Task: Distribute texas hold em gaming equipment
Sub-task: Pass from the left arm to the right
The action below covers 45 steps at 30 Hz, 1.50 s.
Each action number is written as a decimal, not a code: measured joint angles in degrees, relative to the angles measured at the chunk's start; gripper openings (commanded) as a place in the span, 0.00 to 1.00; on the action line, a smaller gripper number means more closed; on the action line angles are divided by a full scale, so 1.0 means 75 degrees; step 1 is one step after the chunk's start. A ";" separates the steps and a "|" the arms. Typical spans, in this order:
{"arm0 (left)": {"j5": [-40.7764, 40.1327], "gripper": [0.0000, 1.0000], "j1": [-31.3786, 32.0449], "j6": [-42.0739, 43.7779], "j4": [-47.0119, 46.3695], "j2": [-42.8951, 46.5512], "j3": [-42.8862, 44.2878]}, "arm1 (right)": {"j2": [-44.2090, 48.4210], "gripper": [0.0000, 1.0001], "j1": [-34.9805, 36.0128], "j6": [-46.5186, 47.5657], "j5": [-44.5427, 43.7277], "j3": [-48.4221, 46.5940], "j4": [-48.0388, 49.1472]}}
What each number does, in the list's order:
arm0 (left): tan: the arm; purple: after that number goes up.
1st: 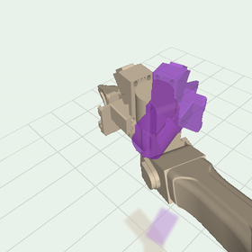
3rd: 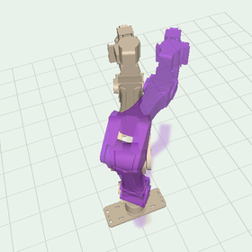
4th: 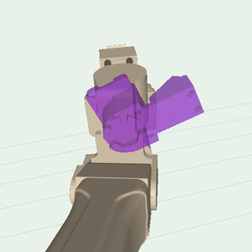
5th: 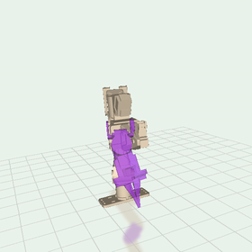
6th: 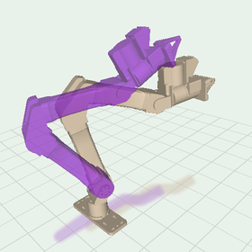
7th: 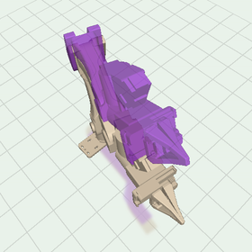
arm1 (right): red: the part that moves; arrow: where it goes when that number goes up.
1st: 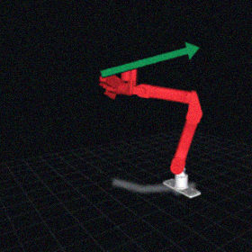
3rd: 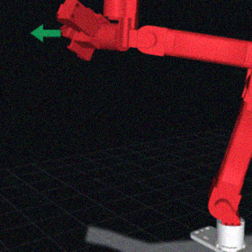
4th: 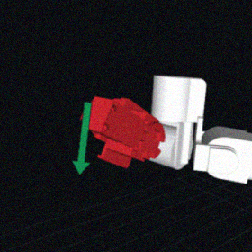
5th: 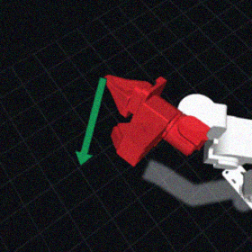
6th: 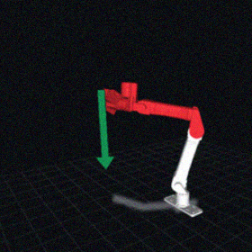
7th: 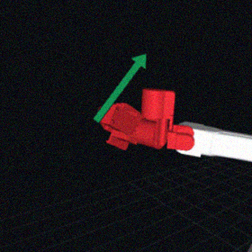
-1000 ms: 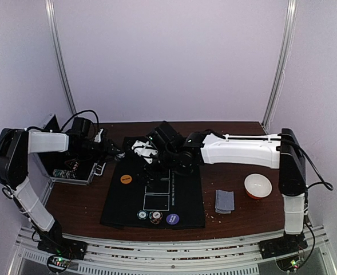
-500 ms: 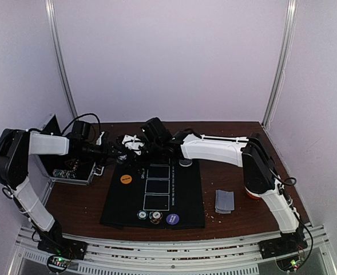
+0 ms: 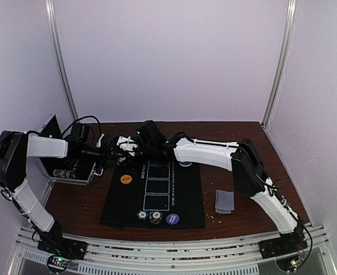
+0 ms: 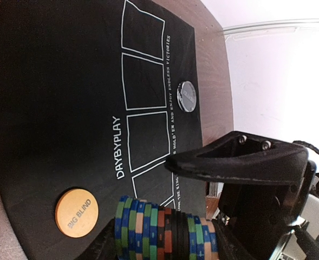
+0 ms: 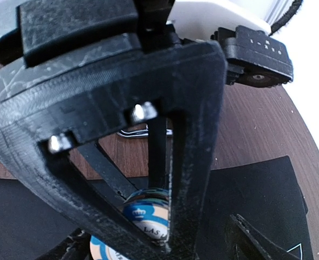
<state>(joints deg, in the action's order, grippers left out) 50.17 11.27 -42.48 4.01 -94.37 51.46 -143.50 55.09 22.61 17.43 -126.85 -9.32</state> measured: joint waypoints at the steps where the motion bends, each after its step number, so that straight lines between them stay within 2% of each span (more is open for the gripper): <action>1: 0.0026 0.00 0.0000 -0.0012 -0.0017 0.0012 -0.0003 | 0.0000 0.64 0.0000 0.0006 0.0026 0.0000 0.0006; 10: 0.0233 0.00 0.0003 -0.0230 -0.0204 0.0125 -0.0198 | -0.0032 0.63 0.0023 0.0003 0.0108 -0.0003 0.0041; 12: 0.0280 0.00 0.0015 -0.0265 -0.0233 0.0157 -0.0198 | -0.0035 0.54 0.0038 0.0020 0.0102 -0.0003 0.0041; 16: 0.0379 0.00 0.0026 -0.0396 -0.0408 0.0172 -0.0207 | -0.0047 0.45 0.0038 0.0076 0.0105 -0.0006 0.0023; 19: 0.0393 0.00 0.0029 -0.0516 -0.0545 0.0189 -0.0245 | -0.0055 0.29 0.0047 0.0146 0.0102 -0.0012 0.0009; 22: 0.0420 0.00 0.0003 -0.0688 -0.0574 0.0198 -0.0294 | -0.0055 0.07 0.0070 0.0169 0.0050 -0.0012 0.0003; 24: 0.0420 0.00 0.0006 -0.0685 -0.0624 0.0198 -0.0326 | -0.0055 0.00 0.0079 0.0192 -0.0006 -0.0012 -0.0026; 32: 0.0481 0.01 0.0006 -0.0679 -0.0997 0.0187 -0.0752 | -0.0055 0.00 0.0277 0.0213 -0.0146 0.0140 -0.0111; 39: 0.0600 0.26 0.0026 -0.0329 -0.0752 0.0090 -0.1052 | -0.0012 0.00 0.0484 0.0117 -0.0297 0.0525 -0.0125; 45: 0.0571 0.28 0.0029 0.0000 -0.0344 0.0082 -0.1055 | -0.0012 0.00 0.0580 -0.0044 -0.0402 0.0635 -0.0122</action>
<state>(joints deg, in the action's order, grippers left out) 54.46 11.49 -42.48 1.43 -93.76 43.55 -143.59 59.44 22.28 14.41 -122.08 -10.24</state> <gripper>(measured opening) 0.493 0.398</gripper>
